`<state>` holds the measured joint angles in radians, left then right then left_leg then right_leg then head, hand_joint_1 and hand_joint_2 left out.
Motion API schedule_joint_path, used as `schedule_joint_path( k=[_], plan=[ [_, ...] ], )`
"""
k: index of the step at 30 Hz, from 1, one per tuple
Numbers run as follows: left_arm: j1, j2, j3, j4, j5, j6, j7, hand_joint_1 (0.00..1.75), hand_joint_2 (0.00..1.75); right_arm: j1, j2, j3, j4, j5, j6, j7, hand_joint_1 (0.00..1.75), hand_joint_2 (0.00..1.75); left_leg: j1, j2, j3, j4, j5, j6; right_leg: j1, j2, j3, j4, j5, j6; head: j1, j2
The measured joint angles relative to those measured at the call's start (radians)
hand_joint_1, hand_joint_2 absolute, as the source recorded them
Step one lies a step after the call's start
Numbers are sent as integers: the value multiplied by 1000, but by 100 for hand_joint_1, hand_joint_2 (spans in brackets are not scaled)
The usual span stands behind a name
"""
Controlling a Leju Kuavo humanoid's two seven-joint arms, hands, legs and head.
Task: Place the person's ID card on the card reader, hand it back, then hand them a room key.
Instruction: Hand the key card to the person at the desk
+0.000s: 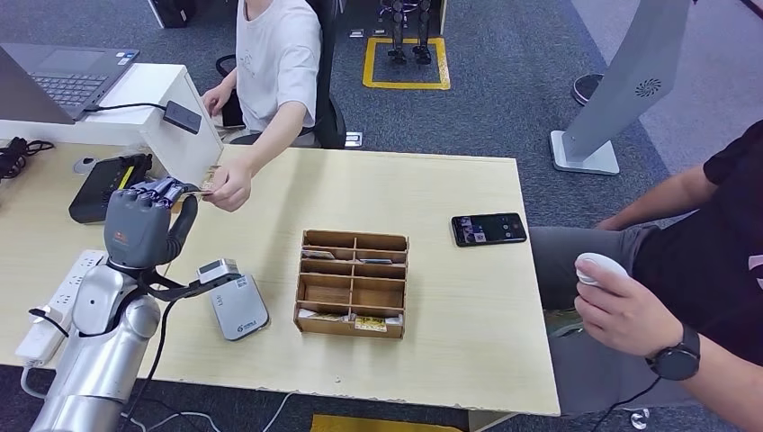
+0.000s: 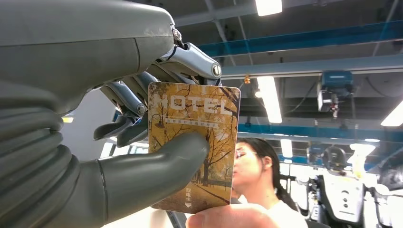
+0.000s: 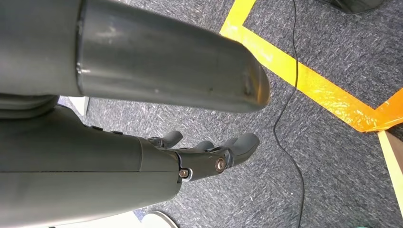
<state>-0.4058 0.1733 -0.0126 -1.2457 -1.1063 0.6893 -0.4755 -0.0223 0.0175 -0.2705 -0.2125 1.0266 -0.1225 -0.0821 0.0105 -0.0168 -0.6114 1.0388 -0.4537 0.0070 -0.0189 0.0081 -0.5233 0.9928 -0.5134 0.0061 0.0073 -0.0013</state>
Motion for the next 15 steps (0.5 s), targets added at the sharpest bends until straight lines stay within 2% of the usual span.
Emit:
schedule_joint_path(
  k=[3, 7, 11, 15],
  plan=[
    [0, -1, 0, 1, 0, 0, 0, 175, 175, 0, 0, 0, 0, 0, 0, 0, 0, 0, 0, 0, 0, 0, 0, 0, 0, 0, 0, 0, 0, 0, 0, 0],
    [0, -4, 0, 1, 6, 0, 0, 0, 175, 0, 0, 0, 0, 0, 0, 0, 0, 0, 0, 0, 0, 0, 0, 0, 0, 0, 0, 0, 0, 0, 0, 0],
    [-2, 0, -17, 7, 82, 0, 51, 0, 175, 1, 0, 1, 0, -13, -3, 0, 0, 0, 0, 0, 0, 0, 0, 0, 0, 0, 0, 0, 0, 0, 0, 0],
    [-5, 29, -89, 15, 173, 0, 139, 0, 175, 3, 0, 2, 0, -35, -3, -1, 0, 0, 0, 0, 0, 0, 0, 0, 0, 0, 0, 0, 0, 0, 0, 0]
  ],
)
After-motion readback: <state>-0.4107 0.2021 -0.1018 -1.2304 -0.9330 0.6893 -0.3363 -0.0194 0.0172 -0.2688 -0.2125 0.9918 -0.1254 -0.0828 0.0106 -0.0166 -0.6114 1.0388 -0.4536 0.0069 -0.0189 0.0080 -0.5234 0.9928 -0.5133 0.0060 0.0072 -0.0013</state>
